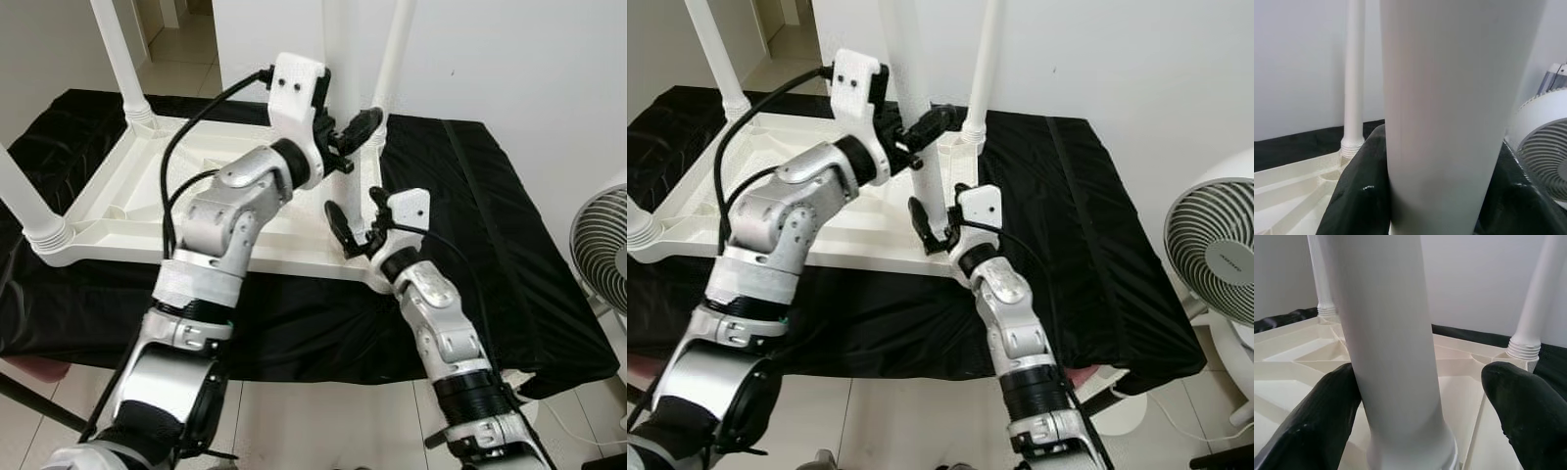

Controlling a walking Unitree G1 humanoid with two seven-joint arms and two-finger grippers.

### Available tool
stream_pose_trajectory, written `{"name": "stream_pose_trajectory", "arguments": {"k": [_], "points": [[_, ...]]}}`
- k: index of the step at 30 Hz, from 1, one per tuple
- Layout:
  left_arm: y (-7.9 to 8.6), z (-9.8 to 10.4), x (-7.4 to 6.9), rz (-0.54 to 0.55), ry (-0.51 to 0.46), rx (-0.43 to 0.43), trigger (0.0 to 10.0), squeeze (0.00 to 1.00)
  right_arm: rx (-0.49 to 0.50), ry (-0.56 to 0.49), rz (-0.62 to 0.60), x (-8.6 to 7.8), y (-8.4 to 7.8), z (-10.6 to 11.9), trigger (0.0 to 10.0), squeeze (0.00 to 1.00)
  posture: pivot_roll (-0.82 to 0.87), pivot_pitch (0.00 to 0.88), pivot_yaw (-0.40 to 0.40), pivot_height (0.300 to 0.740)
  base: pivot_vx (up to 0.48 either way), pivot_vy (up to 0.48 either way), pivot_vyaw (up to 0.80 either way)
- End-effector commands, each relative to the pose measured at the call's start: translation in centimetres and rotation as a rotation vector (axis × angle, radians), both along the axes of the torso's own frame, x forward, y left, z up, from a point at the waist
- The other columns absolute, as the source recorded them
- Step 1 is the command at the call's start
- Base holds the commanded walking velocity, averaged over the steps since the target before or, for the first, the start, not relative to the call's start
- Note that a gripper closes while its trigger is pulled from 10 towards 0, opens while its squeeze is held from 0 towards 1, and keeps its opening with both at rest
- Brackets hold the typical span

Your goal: Building children table

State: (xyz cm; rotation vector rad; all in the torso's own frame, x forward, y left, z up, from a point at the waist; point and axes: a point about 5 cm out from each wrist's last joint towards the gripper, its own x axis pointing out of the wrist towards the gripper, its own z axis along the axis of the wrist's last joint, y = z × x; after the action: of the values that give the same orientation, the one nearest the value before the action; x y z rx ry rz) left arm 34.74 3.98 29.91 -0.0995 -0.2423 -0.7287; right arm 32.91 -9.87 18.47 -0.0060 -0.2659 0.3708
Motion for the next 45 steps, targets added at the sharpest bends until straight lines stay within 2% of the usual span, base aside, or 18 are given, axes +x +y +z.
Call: {"name": "stream_pose_trajectory", "arguments": {"k": [1, 7, 13, 14, 16, 17, 25, 29, 35, 41, 42, 43, 45], "points": [[0.3, 0.2, 0.3, 0.086, -0.013, -0.003, 10.0, 0.00, -0.007, 0.005, -0.061, 0.5, -0.6, 0.0, 10.0, 0.00, 0.10, 0.000, -0.061, 0.740, 0.000, 0.000, 0.00], [-0.2, -0.2, 0.2, 0.151, -0.047, 0.011, 10.0, 0.00, -0.078, -0.005, -0.196, 1.9, -0.1, 0.5, 10.0, 0.00, 0.09, 0.000, -0.071, 0.740, 0.000, 0.000, 0.00], [-0.7, -0.6, -0.1, 0.177, -0.074, 0.035, 10.0, 0.00, -0.075, -0.007, -0.253, 2.6, 0.4, 0.8, 10.0, 0.00, 0.08, 0.000, -0.076, 0.740, 0.000, 0.000, 0.00], [-1.1, -0.7, -0.1, 0.197, -0.090, 0.046, 10.0, 0.00, -0.078, -0.008, -0.308, 3.1, 0.7, 1.0, 10.0, 0.00, 0.08, 0.000, -0.075, 0.740, 0.000, 0.000, 0.00], [-1.1, -0.7, -0.1, 0.197, -0.090, 0.046, 10.0, 0.00, -0.078, -0.008, -0.308, 3.1, 0.7, 1.0, 10.0, 0.00, 0.08, 0.000, -0.075, 0.740, 0.000, 0.000, 0.00], [-1.5, -0.5, -0.1, 0.198, -0.085, 0.046, 10.0, 0.00, -0.101, -0.046, -0.379, 3.4, 0.7, 1.5, 10.0, 0.00, 0.09, 0.000, -0.065, 0.740, 0.000, 0.000, 0.00], [-1.9, -0.5, -0.1, 0.194, -0.077, 0.051, 10.0, 0.00, -0.140, -0.122, -0.376, 3.3, 1.4, 1.8, 10.0, 0.00, 0.10, 0.002, -0.062, 0.740, 0.000, 0.000, 0.00], [-1.9, 0.1, 0.1, 0.205, -0.083, 0.038, 10.0, 0.00, -0.183, -0.189, -0.394, 2.5, 1.9, 1.4, 10.0, 0.00, 0.11, 0.009, -0.061, 0.740, 0.000, 0.000, 0.00], [-1.7, 0.4, 0.3, 0.223, -0.095, 0.031, 10.0, 0.00, -0.198, -0.210, -0.448, 2.2, 2.1, 0.8, 10.0, 0.00, 0.11, 0.013, -0.054, 0.740, 0.000, 0.000, 0.00], [-1.5, 0.7, 0.4, 0.236, -0.095, 0.024, 10.0, 0.00, -0.175, -0.174, -0.445, 2.2, 2.3, -0.2, 10.0, 0.00, 0.11, 0.016, -0.053, 0.740, 0.000, 0.000, 0.00], [-1.5, 0.8, 0.4, 0.238, -0.096, 0.023, 10.0, 0.00, -0.164, -0.168, -0.449, 2.3, 2.3, -0.3, 9.8, 0.00, 0.11, 0.019, -0.052, 0.740, 0.000, 0.000, 0.00], [-1.4, 0.8, 0.4, 0.240, -0.096, 0.022, 10.0, 0.00, -0.153, -0.162, -0.453, 2.3, 2.3, -0.3, 4.8, 0.00, 0.12, 0.023, -0.053, 0.740, 0.000, 0.000, 0.00], [-1.4, 0.9, 0.4, 0.242, -0.095, 0.017, 10.0, 0.00, -0.156, -0.165, -0.482, 2.3, 2.1, -0.4, 4.8, 0.00, 0.12, 0.024, -0.053, 0.740, 0.000, 0.000, 0.00]]}}
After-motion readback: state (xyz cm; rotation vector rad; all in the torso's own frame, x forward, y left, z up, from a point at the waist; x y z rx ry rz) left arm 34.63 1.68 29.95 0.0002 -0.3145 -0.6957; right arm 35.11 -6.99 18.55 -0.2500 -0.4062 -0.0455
